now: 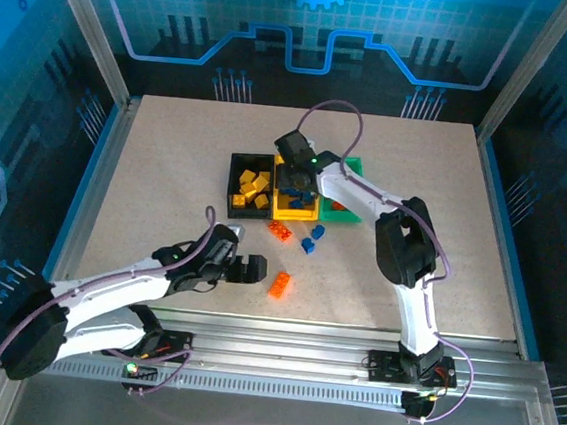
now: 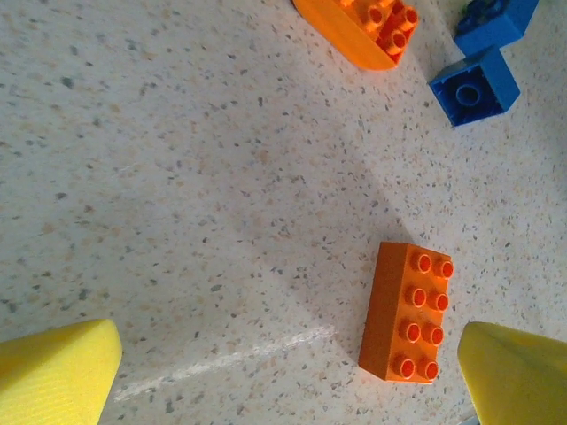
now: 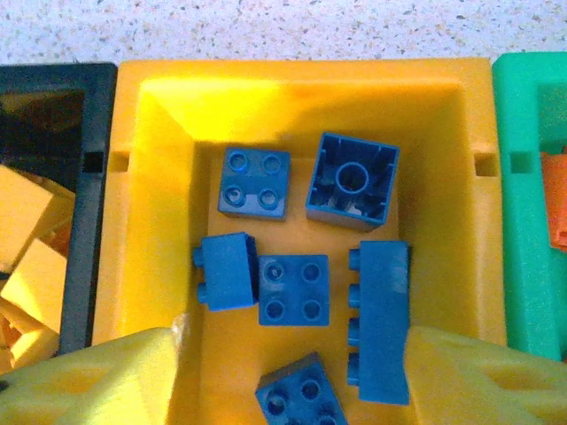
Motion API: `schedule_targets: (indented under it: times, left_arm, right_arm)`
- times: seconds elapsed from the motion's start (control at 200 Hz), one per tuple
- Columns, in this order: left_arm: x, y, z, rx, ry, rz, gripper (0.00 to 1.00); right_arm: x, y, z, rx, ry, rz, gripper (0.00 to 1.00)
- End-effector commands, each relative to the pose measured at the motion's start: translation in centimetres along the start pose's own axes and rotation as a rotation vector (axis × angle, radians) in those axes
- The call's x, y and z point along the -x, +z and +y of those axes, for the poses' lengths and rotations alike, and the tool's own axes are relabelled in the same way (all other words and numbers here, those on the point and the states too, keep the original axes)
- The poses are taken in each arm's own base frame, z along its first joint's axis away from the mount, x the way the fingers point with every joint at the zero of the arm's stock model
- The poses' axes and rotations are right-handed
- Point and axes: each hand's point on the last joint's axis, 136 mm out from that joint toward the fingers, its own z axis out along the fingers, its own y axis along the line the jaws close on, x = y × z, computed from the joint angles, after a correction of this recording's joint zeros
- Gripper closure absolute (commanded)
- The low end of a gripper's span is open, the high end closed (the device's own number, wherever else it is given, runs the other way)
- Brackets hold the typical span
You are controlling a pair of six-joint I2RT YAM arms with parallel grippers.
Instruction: Sort the legos into containers by color
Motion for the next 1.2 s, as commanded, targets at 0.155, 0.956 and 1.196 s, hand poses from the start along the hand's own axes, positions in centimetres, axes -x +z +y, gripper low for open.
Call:
schedule_targets:
  times: [0.155, 0.956, 1.196]
  left_arm:
    - [0.0, 2.0, -4.4, -0.018, 0.18, 0.058, 0.12]
    - [-4.5, 6.1, -4.8, 0.31, 0.493, 0.172, 0.62]
    - [-1.1, 4.0, -7.8, 0.223, 0.46, 0.043, 0.7]
  right_arm:
    - [-1.0, -9.3, -3.6, 0.075, 0.098, -0.139, 0.22]
    - [-9.7, -16.5, -12.9, 0.065, 0.224, -0.218, 0.18]
    - [-10.6, -17.0, -14.0, 0.051, 0.247, -0.23, 0.18]
